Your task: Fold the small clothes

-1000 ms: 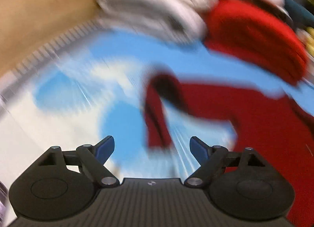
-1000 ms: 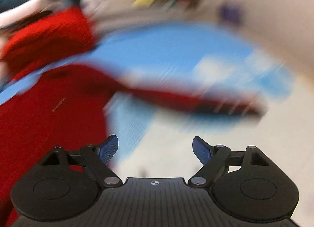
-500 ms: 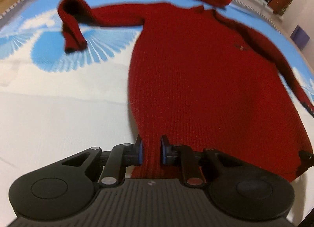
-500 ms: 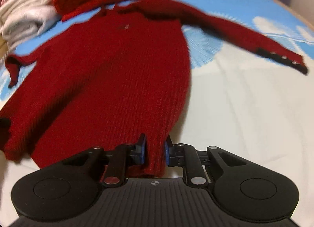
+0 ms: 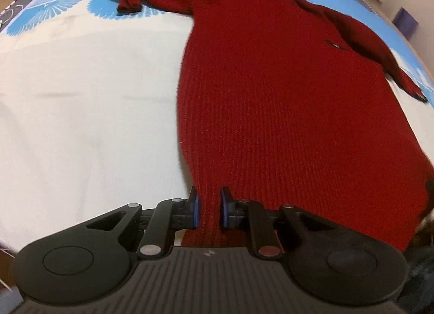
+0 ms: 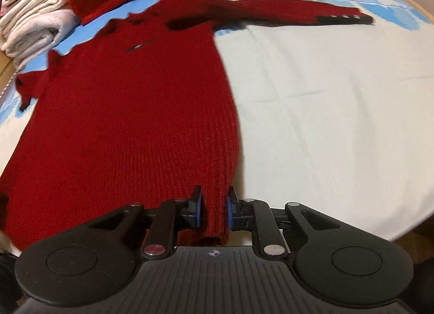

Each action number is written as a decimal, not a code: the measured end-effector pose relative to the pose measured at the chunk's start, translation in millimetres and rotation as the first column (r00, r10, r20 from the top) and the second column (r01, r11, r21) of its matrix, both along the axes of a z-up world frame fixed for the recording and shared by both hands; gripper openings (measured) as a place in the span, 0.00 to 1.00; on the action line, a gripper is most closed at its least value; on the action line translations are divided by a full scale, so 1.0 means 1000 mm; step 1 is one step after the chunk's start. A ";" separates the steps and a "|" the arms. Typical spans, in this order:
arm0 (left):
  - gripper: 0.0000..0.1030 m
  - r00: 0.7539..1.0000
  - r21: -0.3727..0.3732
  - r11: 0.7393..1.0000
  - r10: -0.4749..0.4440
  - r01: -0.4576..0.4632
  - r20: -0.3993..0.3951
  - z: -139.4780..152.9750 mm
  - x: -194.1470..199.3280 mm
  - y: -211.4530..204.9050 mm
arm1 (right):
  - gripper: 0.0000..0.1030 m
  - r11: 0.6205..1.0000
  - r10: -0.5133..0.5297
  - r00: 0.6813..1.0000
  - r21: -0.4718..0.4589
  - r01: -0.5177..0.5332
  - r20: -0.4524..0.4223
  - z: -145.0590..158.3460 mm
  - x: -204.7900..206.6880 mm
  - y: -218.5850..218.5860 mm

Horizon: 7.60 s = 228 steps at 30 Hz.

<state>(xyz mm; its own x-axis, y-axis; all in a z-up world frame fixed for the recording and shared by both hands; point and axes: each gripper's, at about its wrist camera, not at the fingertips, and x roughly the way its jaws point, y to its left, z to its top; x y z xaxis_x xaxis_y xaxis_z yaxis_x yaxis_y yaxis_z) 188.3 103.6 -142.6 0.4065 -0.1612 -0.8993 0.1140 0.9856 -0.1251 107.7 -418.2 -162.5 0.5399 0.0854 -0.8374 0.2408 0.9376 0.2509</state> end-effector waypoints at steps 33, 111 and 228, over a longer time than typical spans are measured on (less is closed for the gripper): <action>0.87 0.918 0.220 0.900 0.332 -0.377 0.215 -0.016 0.291 0.093 | 0.64 0.997 -0.072 0.991 -0.030 0.076 0.115 -0.006 0.143 0.053; 1.00 0.962 0.007 0.968 0.248 -0.251 0.118 -0.021 0.156 -0.090 | 0.68 0.434 -0.891 0.395 0.166 0.886 0.222 0.033 0.221 -0.265; 0.84 0.954 0.213 0.975 -0.006 -0.060 0.299 0.017 0.205 -0.185 | 0.99 0.943 -0.323 0.873 0.042 0.331 0.365 0.060 0.092 0.032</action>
